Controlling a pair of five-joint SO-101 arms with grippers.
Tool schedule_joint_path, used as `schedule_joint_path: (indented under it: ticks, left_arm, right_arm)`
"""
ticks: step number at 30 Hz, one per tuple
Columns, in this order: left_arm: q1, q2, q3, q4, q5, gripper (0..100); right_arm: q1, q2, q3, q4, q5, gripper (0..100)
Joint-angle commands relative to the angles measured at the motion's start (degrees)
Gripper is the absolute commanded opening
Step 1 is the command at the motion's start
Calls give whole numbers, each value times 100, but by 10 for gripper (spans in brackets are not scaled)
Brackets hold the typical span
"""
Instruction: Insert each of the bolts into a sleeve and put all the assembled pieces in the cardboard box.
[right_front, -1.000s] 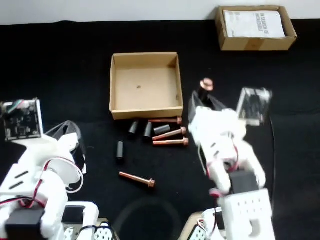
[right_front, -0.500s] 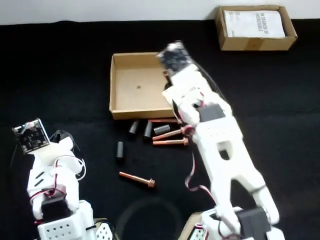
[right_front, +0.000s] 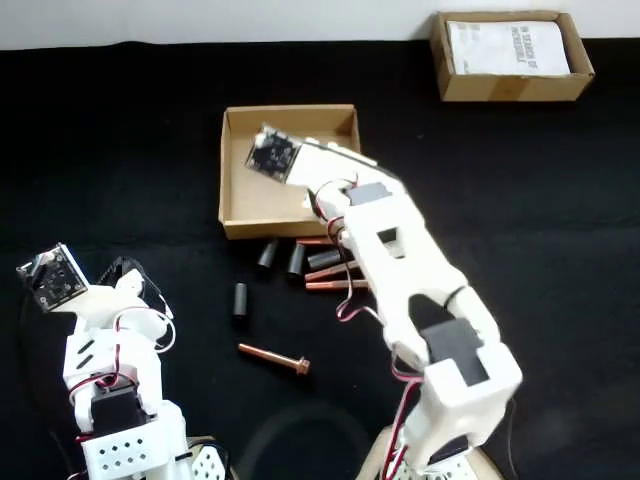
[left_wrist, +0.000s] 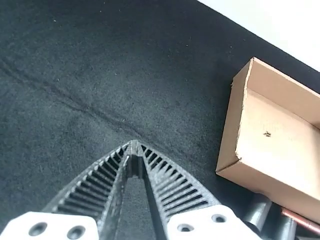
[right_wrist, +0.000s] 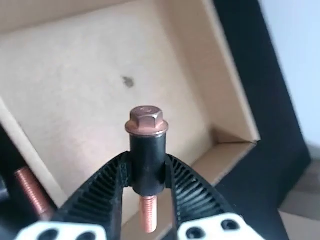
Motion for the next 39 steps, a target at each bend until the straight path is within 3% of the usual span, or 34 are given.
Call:
schedule_joint_path:
  ticks: [1, 8, 14, 18, 24, 30, 33, 39]
  left_arm:
    - [-40, -40, 101, 18, 53, 20]
    - [-22, -40, 101, 18, 53, 20]
    - [-22, -40, 101, 18, 53, 20]
    - [-13, -40, 101, 18, 53, 20]
    - [-13, -40, 101, 18, 53, 20]
    - [-13, -31, 101, 35, 62, 22]
    - [-13, -31, 101, 44, 62, 22]
    - [-40, -31, 101, 44, 62, 22]
  right_arm:
    - [-145, 330, -356, -382, 158, 7]
    - [-382, 796, -295, -514, 132, 19]
    - [-497, 708, -505, 48, -281, 211]
    - [-593, 251, -813, 453, -765, 205]
    - [-963, -945, -1095, 1411, -2769, 180]
    - [-1534, -2246, -1103, 3116, -5952, 180]
    - [-1675, -2475, -1051, 3688, -7191, 180]
    - [-1754, -1877, -1051, 4198, -8598, 180]
